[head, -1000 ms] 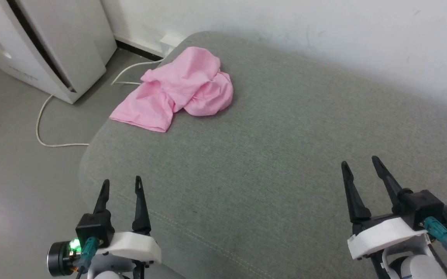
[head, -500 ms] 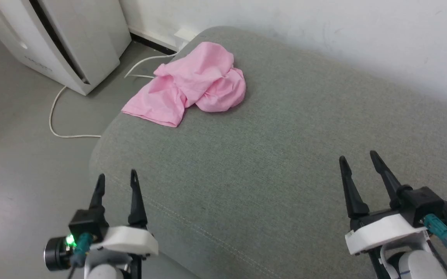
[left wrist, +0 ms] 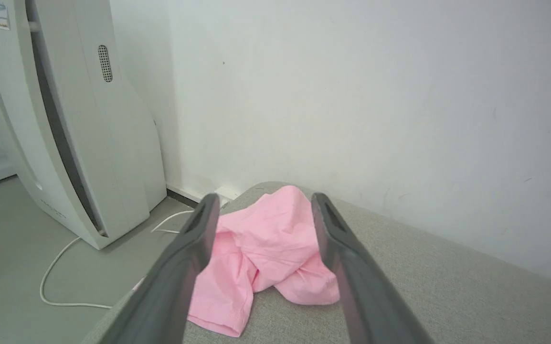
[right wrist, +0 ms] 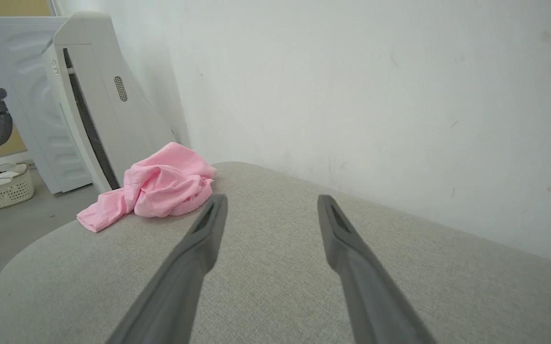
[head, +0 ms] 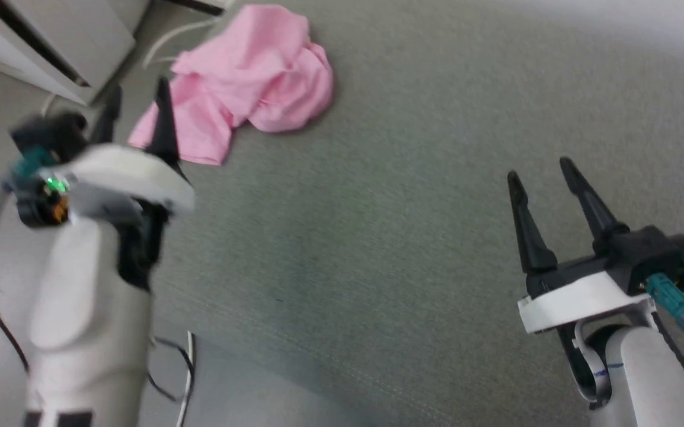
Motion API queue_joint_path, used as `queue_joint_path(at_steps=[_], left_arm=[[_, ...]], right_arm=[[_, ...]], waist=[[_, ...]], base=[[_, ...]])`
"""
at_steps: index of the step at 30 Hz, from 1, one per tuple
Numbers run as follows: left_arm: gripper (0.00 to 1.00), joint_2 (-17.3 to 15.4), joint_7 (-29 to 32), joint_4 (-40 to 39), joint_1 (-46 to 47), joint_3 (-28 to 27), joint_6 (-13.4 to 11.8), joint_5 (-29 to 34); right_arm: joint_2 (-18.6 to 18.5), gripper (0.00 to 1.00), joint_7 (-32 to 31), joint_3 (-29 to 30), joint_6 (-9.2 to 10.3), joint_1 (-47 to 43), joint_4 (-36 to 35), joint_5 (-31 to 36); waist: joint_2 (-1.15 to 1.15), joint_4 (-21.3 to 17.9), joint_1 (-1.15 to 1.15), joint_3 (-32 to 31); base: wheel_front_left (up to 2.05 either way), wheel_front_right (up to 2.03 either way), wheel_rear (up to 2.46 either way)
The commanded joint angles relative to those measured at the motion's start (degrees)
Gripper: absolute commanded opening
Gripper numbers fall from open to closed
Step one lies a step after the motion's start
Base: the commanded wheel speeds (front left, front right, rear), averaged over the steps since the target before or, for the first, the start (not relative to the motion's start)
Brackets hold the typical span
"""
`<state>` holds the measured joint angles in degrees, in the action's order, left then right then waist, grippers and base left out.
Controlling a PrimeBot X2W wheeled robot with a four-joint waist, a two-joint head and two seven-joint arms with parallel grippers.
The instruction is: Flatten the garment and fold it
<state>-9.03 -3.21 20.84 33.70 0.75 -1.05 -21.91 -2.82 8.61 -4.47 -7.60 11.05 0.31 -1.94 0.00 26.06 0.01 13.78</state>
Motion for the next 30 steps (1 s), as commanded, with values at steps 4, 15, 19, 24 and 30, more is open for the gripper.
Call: queue_joint_path(at_steps=[4,15,19,24,30], left_arm=[[1.0,-4.0,6.6,5.2,8.7,-3.8,0.6,-4.1],[1.0,-13.9,28.8,9.3,17.0,-7.8,-4.1,-8.0],[1.0,-16.3,37.0,7.8,16.2,-9.2,-6.9,-9.3],[1.0,-18.0,44.8,4.2,12.7,-9.5,-9.5,-9.9],[0.0,-18.0,49.7,-1.7,7.3,-9.6,-10.2,-11.3]], right_arm=[[-0.1,1.0,0.4,-1.3,0.11,3.0,-0.3,0.3],[-0.1,1.0,2.5,-2.3,0.11,7.1,-0.5,-1.5],[-0.1,1.0,3.4,-2.1,0.11,8.1,-0.5,-2.4],[-0.1,1.0,4.1,-2.0,0.11,8.3,0.1,-3.1],[-0.1,1.0,4.9,-1.9,0.11,7.9,1.7,-3.9]], waist=[[0.0,-11.8,-0.01,13.9],[0.0,-21.2,-0.01,23.3],[0.0,-23.5,-0.01,25.1],[0.0,-24.7,-0.01,25.6],[0.0,-24.5,-0.01,22.2]], base=[[0.0,0.0,0.0],[0.0,0.0,0.0],[0.0,0.0,0.0],[0.0,0.0,0.0],[0.0,0.0,0.0]])
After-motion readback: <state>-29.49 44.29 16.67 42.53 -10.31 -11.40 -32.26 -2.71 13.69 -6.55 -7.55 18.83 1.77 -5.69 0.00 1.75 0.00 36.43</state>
